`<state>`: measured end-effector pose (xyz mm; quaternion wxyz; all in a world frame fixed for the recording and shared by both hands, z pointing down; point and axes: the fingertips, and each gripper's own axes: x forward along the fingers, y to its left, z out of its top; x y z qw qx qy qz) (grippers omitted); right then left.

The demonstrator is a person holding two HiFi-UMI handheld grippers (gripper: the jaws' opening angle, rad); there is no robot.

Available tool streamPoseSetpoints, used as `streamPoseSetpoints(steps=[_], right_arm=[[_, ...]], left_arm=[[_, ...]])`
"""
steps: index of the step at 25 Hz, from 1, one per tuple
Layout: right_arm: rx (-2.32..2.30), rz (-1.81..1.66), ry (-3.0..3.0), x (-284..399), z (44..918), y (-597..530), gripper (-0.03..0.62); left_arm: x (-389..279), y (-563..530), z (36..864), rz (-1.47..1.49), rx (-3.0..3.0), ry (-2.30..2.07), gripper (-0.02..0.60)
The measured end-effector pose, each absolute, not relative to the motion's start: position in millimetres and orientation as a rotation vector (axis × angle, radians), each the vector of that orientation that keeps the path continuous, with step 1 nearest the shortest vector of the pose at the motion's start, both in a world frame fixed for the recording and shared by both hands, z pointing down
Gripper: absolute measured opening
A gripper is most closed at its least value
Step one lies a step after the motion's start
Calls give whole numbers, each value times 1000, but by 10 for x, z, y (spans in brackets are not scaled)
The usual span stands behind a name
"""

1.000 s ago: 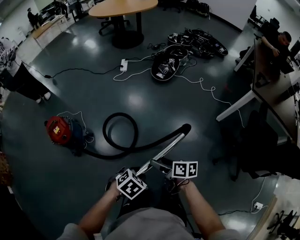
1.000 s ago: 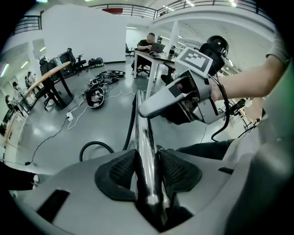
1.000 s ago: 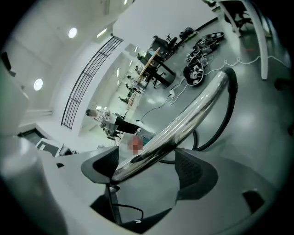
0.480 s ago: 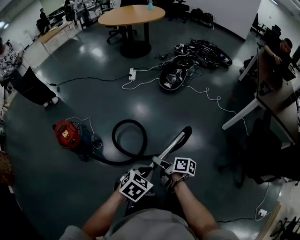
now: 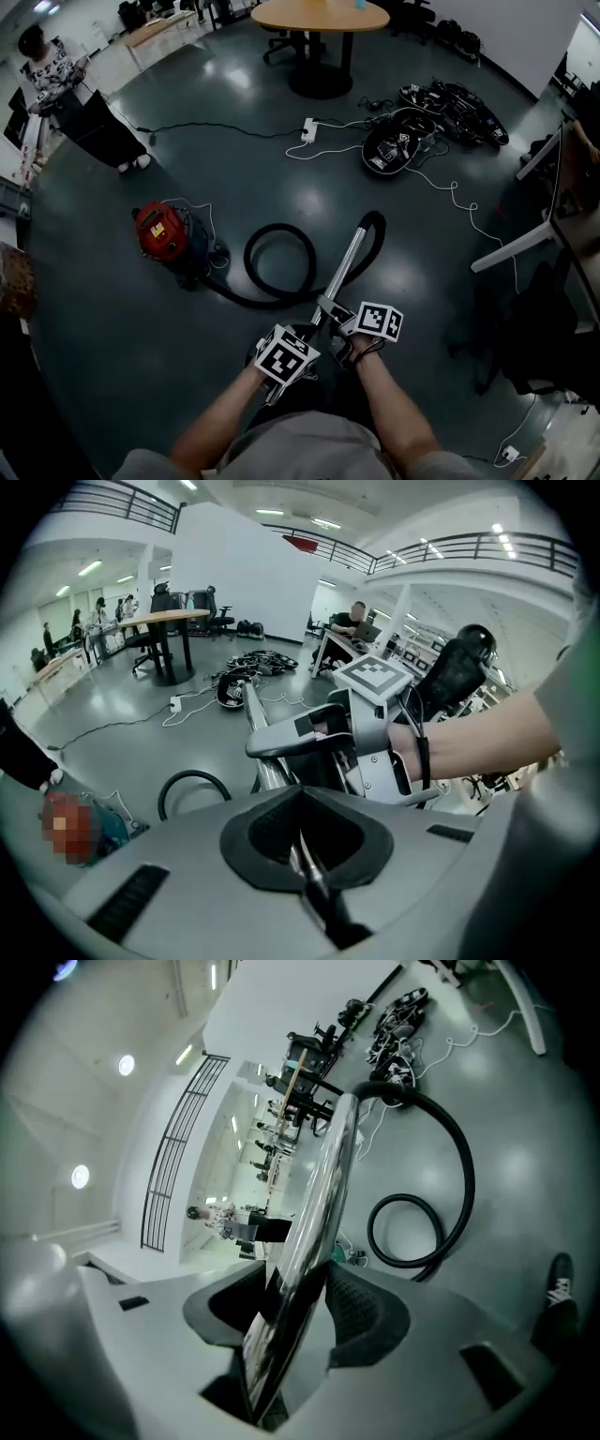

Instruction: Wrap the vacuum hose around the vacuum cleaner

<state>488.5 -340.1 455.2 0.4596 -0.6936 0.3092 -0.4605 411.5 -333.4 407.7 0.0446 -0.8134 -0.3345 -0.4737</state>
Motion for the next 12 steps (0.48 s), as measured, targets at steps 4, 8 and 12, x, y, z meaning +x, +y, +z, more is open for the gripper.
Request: streamPoseSetpoints(steps=[4,8,12], right_arm=[[-1747,-1133,860,4952,4406,-3567,199],[-1741,-1157,919,4970,4348,-3686,199],[-1715,-1169,955,5091,4346,-3636,199]], left_arm=[[4089,-3455,3924,-1572,-2611,-991,21],[4032,-3466,3852,-1675,-2653,-908,173],[4058,-3480,3898,-1729,-2675,-699,264]])
